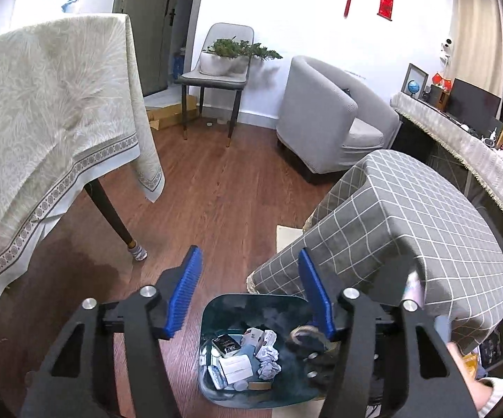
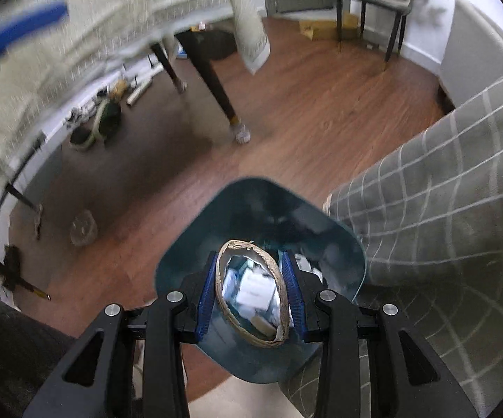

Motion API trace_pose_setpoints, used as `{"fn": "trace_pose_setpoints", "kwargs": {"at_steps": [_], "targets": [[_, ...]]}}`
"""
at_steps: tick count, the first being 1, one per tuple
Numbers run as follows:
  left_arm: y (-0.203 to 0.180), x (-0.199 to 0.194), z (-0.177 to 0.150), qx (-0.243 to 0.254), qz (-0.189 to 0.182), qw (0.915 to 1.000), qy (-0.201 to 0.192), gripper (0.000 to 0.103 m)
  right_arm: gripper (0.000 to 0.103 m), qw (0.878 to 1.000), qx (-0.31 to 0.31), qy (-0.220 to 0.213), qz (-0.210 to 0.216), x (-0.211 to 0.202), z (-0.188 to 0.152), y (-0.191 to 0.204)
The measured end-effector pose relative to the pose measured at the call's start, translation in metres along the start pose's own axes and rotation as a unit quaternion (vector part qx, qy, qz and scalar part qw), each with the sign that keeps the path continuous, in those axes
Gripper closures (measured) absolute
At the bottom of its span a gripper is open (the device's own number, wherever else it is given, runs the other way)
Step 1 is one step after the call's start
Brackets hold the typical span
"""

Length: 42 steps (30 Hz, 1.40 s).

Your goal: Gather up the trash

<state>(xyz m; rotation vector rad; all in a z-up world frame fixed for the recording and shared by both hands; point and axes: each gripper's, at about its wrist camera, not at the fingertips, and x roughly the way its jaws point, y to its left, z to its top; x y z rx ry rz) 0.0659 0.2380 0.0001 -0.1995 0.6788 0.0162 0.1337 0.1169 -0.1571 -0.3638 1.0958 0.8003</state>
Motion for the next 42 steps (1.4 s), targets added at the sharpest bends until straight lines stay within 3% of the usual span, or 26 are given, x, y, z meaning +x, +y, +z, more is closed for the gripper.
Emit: {"fn": "trace_pose_setpoints", "kwargs": {"at_steps": [6,9,16,19,24,26,28,31,36,42], "targets": [[-0.003,-0.005,0.004,0.005,-0.009,0.9999,-0.008,0.047,0.065,0.998,-0.009,0.057,-0.014,0.025,-0.012,-0.002],[-0.003,-0.007,0.005,0.003,-0.015,0.9999,-0.009,0.047,0.053,0.996,-0.014,0.081,-0.017,0.032,-0.020,-0.003],[-0.004,-0.006,0.011,0.008,-0.017,0.9997,-0.012,0.047,0.053,0.995,-0.034,0.084,-0.037,0.025,-0.021,-0.005],[-0.009,-0.009,0.017,0.019,-0.008,0.9996,-0.021,0.043,0.053,0.997,-0.047,0.059,-0.033,0.006,-0.016,0.000],[-0.013,-0.019,0.022,0.034,0.009,0.9984,-0.044,0.028,0.049,0.999,-0.017,-0.035,-0.029,-0.055,-0.008,0.002],[-0.013,-0.020,0.021,0.032,0.026,0.9975,-0.057,0.023,0.033,0.996,-0.013,-0.075,-0.038,-0.083,-0.012,0.003],[-0.013,-0.020,0.022,0.020,0.036,0.9973,-0.061,0.022,0.030,0.993,-0.014,-0.100,-0.054,-0.104,-0.017,0.005],[-0.017,-0.033,0.019,0.008,0.046,0.9955,-0.082,0.009,0.028,0.986,-0.008,-0.145,-0.086,-0.138,-0.030,-0.002],[-0.030,-0.051,0.007,0.008,0.061,0.9946,-0.084,0.007,0.019,0.965,0.038,-0.224,-0.135,-0.200,-0.054,-0.033],[-0.054,-0.064,-0.016,0.038,0.076,0.9933,-0.079,0.004,0.003,0.945,0.077,-0.258,-0.188,-0.255,-0.091,-0.068]]}}
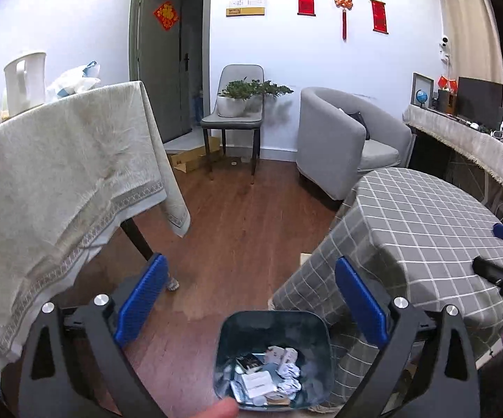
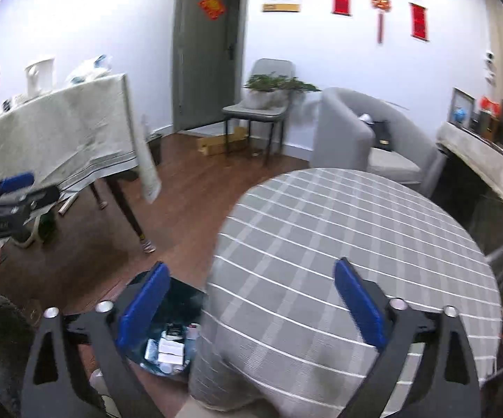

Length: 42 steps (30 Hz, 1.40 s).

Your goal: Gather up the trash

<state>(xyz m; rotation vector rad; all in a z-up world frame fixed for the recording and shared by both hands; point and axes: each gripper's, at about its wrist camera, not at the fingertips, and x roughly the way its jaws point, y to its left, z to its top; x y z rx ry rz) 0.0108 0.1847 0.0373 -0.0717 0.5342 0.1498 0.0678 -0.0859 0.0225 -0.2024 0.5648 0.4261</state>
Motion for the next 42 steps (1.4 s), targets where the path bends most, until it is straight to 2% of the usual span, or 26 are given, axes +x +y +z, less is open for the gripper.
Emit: {"fn": "trace_pose_setpoints", "kwargs": {"at_steps": [6,9,14,19,23,26,32,42], "targets": [[-0.013,-0.005,-0.009,0.024,0.003,0.9997,-0.002,0.004,0.003,0.998,0.027,-0.016,-0.048,-0.036,-0.022,-0.044],[-0.015,-0.010,-0.013,0.022,-0.012,0.9997,-0.005,0.003,0.003,0.996,0.041,-0.024,-0.073,-0.056,-0.033,-0.064],[-0.033,-0.015,-0.024,0.030,-0.031,0.9990,-0.012,0.003,0.003,0.995,0.042,-0.033,-0.087,-0.078,-0.051,-0.080],[-0.047,-0.023,-0.034,0.044,-0.033,0.9984,-0.016,0.003,0.003,0.995,0.056,-0.037,-0.073,-0.082,-0.065,-0.090],[-0.047,-0.020,-0.039,0.031,-0.025,0.9992,-0.002,0.003,0.003,0.996,0.067,-0.043,-0.031,-0.085,-0.068,-0.093],[-0.052,-0.023,-0.041,0.037,-0.024,0.9990,-0.007,0.003,0.003,0.996,0.059,-0.061,-0.014,-0.090,-0.067,-0.086],[-0.055,-0.020,-0.044,0.035,-0.016,0.9993,0.005,0.003,0.003,0.998,0.033,-0.051,-0.004,-0.085,-0.063,-0.068],[-0.056,-0.019,-0.046,0.032,-0.025,0.9992,0.008,0.003,0.003,0.999,0.028,-0.043,0.002,-0.080,-0.061,-0.059]]}}
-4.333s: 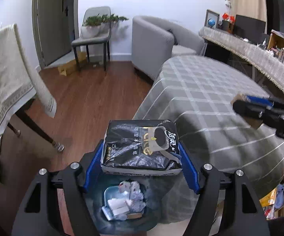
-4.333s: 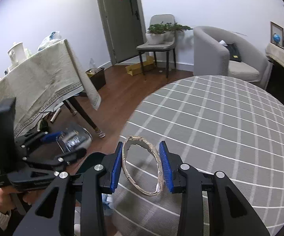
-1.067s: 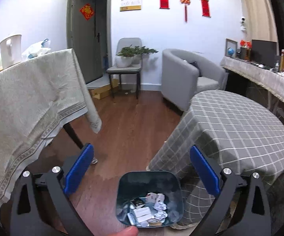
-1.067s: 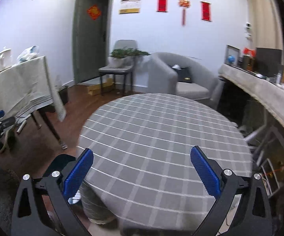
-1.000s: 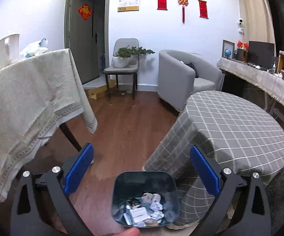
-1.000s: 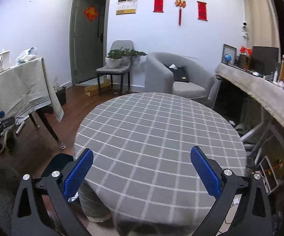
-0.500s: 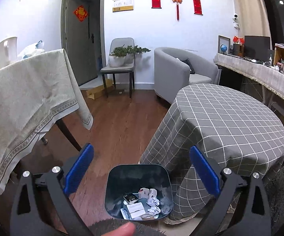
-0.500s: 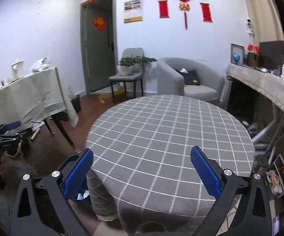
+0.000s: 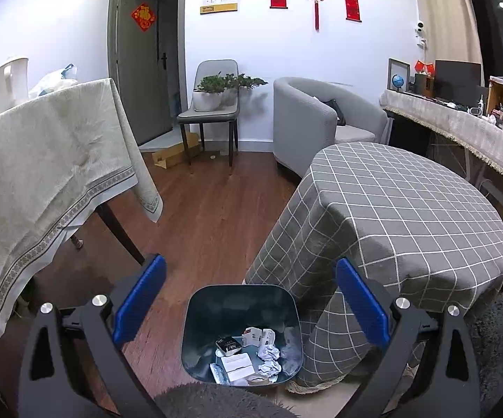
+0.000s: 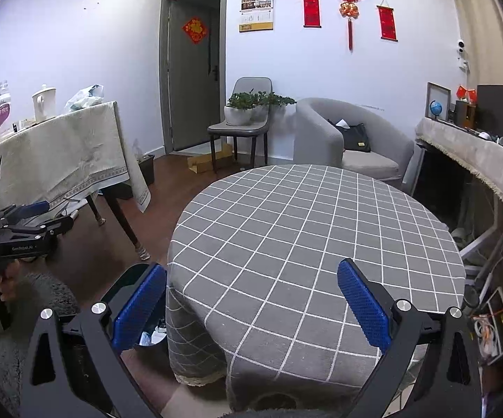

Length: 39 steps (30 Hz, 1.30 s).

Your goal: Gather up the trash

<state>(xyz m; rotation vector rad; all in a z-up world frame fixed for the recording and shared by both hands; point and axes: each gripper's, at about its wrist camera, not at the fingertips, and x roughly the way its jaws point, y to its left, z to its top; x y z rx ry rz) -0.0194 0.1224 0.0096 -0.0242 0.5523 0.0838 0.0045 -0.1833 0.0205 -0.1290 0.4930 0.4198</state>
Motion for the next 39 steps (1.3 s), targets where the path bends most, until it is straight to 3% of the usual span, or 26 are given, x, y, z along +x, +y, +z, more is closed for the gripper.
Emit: {"fn": "trace_pose_setpoints", "kwargs": {"at_steps": [39], "targets": [[-0.011,0.000,-0.002,0.019,0.001,0.9998,-0.002,0.003,0.003,1.000,0.000,0.009,-0.002,0.004,0.000,-0.001]]}}
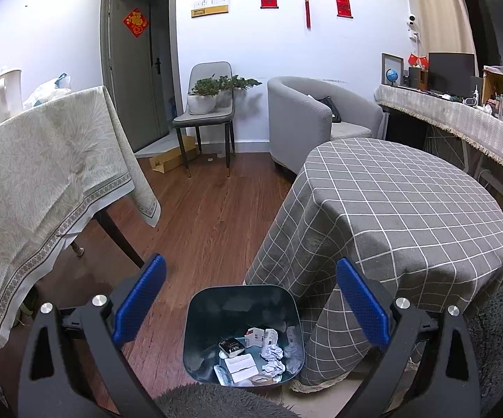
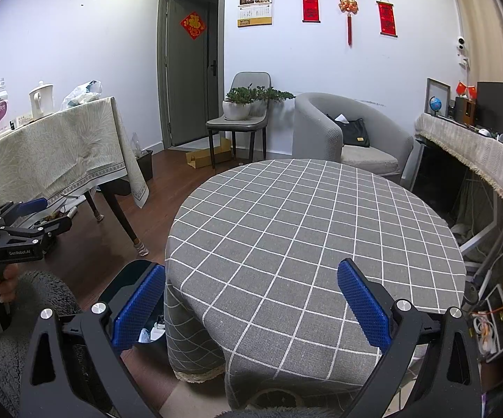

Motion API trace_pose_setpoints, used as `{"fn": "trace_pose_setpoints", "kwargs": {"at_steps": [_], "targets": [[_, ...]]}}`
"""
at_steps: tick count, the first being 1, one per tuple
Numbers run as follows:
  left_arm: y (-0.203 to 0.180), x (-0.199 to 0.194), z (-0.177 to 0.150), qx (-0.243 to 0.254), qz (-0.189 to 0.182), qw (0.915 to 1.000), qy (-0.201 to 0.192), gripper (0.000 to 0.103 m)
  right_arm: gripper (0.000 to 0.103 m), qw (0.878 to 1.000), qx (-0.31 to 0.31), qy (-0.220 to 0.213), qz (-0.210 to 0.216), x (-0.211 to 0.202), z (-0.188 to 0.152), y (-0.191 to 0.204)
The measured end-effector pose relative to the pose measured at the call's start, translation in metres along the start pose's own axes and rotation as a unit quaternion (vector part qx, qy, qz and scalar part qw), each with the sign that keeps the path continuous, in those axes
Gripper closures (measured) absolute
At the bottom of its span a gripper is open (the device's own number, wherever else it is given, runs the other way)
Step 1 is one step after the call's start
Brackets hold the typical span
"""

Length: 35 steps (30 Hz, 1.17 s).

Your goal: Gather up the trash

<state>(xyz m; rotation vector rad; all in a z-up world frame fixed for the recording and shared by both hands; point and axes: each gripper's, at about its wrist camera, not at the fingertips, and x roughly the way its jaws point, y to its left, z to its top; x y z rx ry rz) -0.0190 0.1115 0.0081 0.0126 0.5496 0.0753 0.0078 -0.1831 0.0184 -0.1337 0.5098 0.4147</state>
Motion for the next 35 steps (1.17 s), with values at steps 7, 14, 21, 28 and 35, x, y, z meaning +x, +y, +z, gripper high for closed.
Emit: {"fn": "trace_pose_setpoints", "kwargs": {"at_steps": [7,14,21,28,35], "targets": [[0.0000,0.0000,0.0001,0.001,0.000,1.0000,0.000,0.003,0.003,1.000,-0.002,0.001,-0.001,0.0005,-0.0013,0.0014],[-0.0007,-0.0004,-0.0001,0.000,0.000,1.0000,0.000,0.003,0.003,1.000,-0.001,0.002,-0.001,0.0003,-0.0014,0.0011],[-0.0009,-0.0004,-0.0002,0.001,0.001,1.0000,0.000,0.003,0.003,1.000,-0.001,0.002,-0.001,0.0002,-0.0013,0.0010],[-0.0013,0.0003,0.0011,0.006,0.002,1.0000,0.000,0.003,0.003,1.000,-0.001,0.002,-0.001,0.0005,-0.0005,0.0008],[-0.0017,-0.0003,0.0010,0.006,0.002,1.0000,-0.001,0.003,0.003,1.000,-0.001,0.002,-0.001,0.0005,-0.0003,0.0008]]}}
